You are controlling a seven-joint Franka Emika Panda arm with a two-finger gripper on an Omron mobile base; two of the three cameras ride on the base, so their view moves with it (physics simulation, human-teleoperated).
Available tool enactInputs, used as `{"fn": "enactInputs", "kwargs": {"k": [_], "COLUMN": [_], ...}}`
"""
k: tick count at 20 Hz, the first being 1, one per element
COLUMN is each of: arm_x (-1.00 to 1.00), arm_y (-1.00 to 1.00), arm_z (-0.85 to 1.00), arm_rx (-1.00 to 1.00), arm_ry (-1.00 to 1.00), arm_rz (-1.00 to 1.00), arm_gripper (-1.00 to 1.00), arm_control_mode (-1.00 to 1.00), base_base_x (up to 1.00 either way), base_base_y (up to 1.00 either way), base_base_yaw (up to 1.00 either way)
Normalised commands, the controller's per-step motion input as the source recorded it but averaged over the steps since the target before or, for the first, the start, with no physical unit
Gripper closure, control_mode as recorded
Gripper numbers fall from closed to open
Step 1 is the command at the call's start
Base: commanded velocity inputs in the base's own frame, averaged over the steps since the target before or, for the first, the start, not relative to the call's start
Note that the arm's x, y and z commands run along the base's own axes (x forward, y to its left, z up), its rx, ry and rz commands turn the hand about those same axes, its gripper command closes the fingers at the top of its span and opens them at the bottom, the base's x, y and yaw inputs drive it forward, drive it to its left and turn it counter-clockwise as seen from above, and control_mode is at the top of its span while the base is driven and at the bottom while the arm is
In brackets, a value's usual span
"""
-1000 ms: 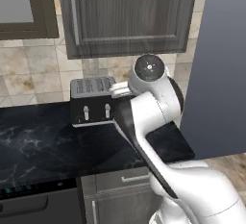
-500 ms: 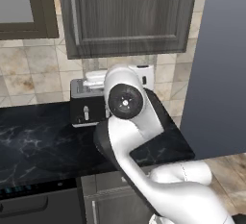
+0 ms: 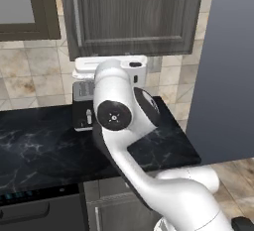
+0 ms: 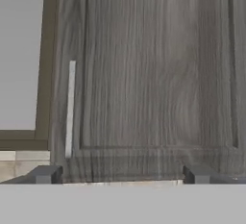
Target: Move the ketchup and mustard from the cabinet to the dining counter.
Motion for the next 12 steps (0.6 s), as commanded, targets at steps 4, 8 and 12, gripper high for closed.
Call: {"fn": "enactInputs", "kwargs": {"k": [4,8,12], "arm_x": [0.42,0.42,0.43], "arm_y": [0.05,0.00,0.00], "arm_z": [0.02,0.00,0.04], "arm_rx": [-0.01,0.00,0.00], "arm_ry": [-0.08,0.00,0.00], "arm_rz": [0.09,0.16,0.11], "arm_gripper": [-1.00,-1.00,-1.00], "arm_control_mode": [-1.00,-1.00,-1.00], "base_base_x": [0.00,0.00,0.00], "base_base_y": [0.00,0.00,0.00], "base_base_yaw": [0.00,0.00,0.00]}}
